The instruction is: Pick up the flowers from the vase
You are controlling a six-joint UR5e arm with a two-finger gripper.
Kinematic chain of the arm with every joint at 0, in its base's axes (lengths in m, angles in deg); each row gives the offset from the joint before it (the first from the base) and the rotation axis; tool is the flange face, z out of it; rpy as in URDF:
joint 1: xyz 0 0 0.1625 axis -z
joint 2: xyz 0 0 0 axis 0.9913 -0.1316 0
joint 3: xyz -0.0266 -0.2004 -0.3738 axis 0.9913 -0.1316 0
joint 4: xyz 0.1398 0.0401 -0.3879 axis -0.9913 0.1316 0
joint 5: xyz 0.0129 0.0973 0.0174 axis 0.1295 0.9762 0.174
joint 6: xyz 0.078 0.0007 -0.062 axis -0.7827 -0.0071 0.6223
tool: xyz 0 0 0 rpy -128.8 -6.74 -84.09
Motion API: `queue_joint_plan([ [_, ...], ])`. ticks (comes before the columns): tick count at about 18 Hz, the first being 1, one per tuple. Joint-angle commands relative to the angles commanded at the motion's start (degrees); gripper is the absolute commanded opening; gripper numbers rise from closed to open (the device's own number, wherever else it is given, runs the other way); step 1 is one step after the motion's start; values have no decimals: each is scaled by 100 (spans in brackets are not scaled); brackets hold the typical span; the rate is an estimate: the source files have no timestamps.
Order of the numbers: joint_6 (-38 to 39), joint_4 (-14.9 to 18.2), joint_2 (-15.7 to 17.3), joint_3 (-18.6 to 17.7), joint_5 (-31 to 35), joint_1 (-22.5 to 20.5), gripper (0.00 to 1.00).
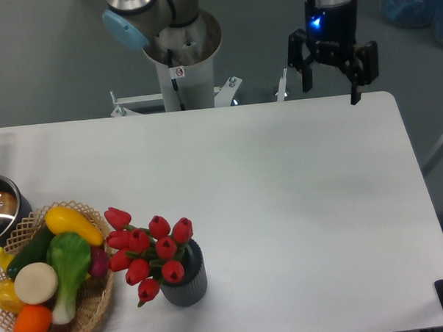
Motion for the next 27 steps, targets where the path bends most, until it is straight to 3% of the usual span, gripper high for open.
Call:
queue_joint_plan([
  [7, 402, -52, 9, -9, 0, 17, 100],
  [10, 1053, -456, -17, -114, -446, 70, 100],
  [13, 2010, -623, -17, -228, -1097, 62, 100],
  [18, 2724, -1633, -62, -728, -1756, 70, 100],
  [22, 2742, -1688, -202, -747, -2205, 97, 100],
  [27, 2742, -1679, -386, -686, -2232, 404, 100],
])
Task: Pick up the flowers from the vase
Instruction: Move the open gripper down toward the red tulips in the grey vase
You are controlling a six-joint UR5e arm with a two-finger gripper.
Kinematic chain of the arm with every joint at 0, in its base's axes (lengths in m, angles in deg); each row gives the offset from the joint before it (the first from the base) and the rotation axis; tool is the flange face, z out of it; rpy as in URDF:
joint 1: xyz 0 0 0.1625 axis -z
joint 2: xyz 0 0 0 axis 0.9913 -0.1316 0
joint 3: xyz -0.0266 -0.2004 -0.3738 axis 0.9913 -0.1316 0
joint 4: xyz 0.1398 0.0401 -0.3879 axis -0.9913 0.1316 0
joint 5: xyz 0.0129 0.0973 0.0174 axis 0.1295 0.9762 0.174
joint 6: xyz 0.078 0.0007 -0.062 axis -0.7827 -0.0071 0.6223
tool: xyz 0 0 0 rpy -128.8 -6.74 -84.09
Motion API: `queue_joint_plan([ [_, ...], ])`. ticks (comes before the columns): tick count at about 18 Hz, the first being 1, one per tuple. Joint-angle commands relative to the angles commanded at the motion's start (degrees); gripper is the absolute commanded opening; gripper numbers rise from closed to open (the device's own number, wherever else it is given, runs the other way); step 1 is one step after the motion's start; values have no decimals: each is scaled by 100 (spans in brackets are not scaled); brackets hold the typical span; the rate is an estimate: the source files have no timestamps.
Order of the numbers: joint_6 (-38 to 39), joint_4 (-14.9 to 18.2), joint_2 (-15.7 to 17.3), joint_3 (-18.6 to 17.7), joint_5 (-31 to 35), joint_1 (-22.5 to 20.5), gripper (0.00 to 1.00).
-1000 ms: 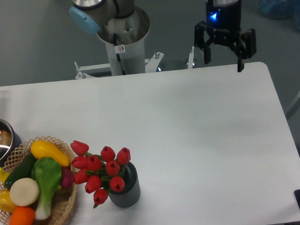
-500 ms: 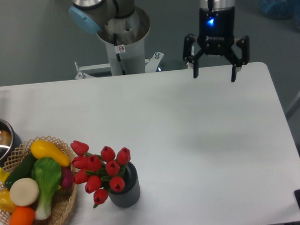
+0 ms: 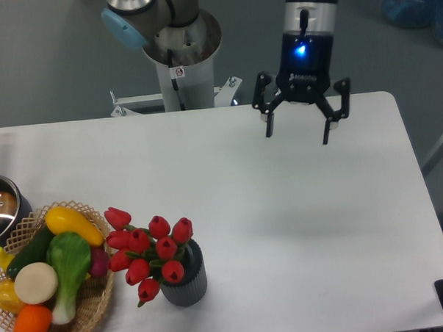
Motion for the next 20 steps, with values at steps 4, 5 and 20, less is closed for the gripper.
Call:
queue_joint_plan([
  [4, -9, 0, -132, 27, 26, 184, 100],
  [5, -9, 0, -141, 27, 35, 228, 100],
  [20, -184, -53, -826, -35, -1528, 756, 100],
])
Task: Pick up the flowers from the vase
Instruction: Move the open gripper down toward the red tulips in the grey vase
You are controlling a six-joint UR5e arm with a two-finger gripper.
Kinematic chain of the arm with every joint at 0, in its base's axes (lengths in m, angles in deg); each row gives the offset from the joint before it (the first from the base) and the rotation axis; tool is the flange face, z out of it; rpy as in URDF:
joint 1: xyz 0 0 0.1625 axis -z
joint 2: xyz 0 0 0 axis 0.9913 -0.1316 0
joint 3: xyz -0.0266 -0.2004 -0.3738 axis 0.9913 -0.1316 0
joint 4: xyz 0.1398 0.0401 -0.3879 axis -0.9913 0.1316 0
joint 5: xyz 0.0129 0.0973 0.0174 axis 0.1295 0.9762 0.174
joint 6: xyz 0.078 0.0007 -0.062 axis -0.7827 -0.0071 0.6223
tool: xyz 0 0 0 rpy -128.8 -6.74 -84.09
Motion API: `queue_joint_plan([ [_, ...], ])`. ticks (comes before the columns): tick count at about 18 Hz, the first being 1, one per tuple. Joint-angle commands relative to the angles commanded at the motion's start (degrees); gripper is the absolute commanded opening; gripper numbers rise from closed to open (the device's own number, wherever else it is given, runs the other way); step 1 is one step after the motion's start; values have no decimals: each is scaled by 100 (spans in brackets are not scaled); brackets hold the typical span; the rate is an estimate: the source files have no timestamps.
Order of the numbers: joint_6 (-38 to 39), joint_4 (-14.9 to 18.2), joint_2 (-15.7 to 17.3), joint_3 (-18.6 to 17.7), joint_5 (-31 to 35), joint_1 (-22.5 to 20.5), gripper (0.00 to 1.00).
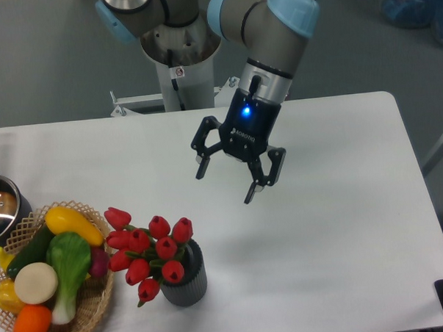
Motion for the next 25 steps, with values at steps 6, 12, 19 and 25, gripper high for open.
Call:
queue_joint_plan([
  [6, -9, 0, -158, -158, -580, -17, 100],
  [12, -44, -9, -387, -106, -871, 9, 100],
  [19, -62, -18, -703, 201, -854, 44, 100],
  [25, -589, -61, -1116, 545, -880, 237, 100],
])
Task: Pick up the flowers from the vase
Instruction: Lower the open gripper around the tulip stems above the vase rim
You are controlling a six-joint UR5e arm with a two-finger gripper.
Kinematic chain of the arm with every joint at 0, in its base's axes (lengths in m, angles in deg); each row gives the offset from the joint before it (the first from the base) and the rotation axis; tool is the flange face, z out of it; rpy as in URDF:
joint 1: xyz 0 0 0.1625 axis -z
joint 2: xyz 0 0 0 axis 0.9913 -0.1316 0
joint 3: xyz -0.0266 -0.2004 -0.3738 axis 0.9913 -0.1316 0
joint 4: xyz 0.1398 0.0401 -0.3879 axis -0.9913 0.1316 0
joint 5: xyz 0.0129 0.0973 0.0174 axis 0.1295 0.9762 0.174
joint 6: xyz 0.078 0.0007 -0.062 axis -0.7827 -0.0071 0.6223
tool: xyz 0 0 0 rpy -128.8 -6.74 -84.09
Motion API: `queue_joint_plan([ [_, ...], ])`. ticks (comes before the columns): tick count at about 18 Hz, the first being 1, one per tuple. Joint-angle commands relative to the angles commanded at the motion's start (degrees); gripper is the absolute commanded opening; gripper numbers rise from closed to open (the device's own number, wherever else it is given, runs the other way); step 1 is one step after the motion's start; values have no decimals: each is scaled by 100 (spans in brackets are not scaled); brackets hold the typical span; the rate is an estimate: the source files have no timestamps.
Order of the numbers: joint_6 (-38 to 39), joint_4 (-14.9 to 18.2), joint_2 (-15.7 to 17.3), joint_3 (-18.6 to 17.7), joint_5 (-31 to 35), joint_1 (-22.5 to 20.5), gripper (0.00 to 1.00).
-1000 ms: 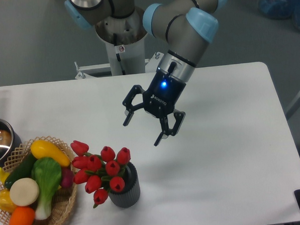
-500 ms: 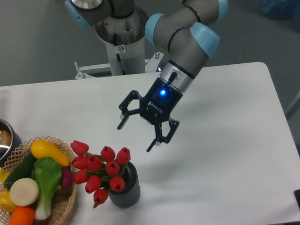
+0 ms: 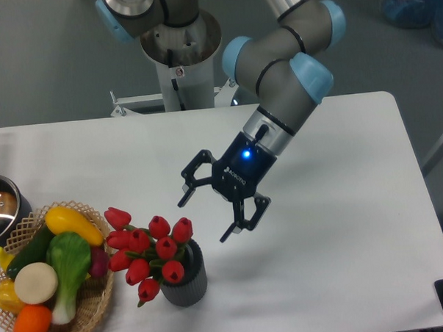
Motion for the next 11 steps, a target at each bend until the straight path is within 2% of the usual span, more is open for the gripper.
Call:
queue_joint_plan([
  [11, -396, -36, -62, -105, 0, 220, 100],
])
